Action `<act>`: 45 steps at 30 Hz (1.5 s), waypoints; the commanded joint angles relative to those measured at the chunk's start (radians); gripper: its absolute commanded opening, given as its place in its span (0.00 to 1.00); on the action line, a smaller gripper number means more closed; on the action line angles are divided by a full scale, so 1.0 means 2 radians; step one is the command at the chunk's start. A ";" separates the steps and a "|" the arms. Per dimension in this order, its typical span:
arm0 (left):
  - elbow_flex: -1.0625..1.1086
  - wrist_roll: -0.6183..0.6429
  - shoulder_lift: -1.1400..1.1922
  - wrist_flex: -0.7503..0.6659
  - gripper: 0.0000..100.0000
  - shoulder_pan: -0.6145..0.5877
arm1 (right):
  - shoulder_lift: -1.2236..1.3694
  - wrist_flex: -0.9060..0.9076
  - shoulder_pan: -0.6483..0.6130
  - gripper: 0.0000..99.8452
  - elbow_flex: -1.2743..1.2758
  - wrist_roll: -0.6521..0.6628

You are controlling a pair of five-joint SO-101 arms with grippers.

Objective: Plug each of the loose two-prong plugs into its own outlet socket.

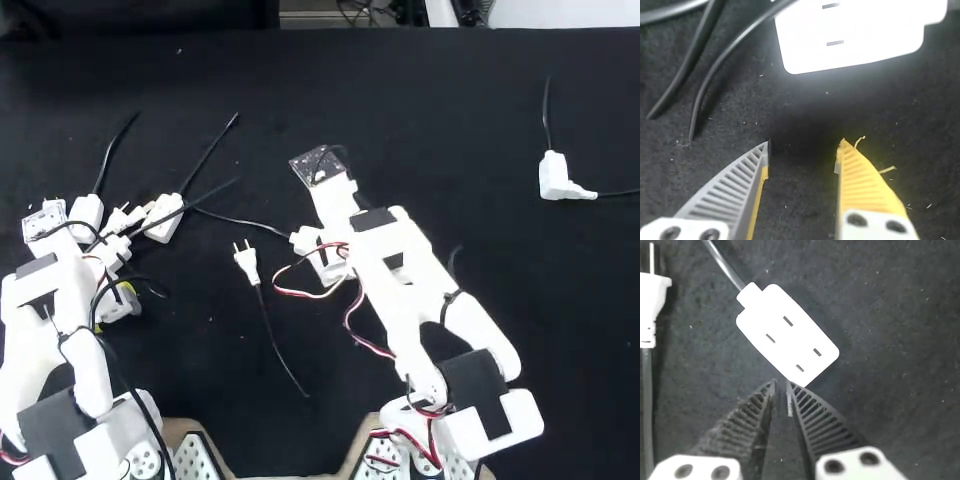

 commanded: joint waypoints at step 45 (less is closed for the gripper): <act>-0.003 0.003 -0.012 -0.014 0.22 0.006 | -0.131 -0.053 -0.166 0.12 0.026 -0.107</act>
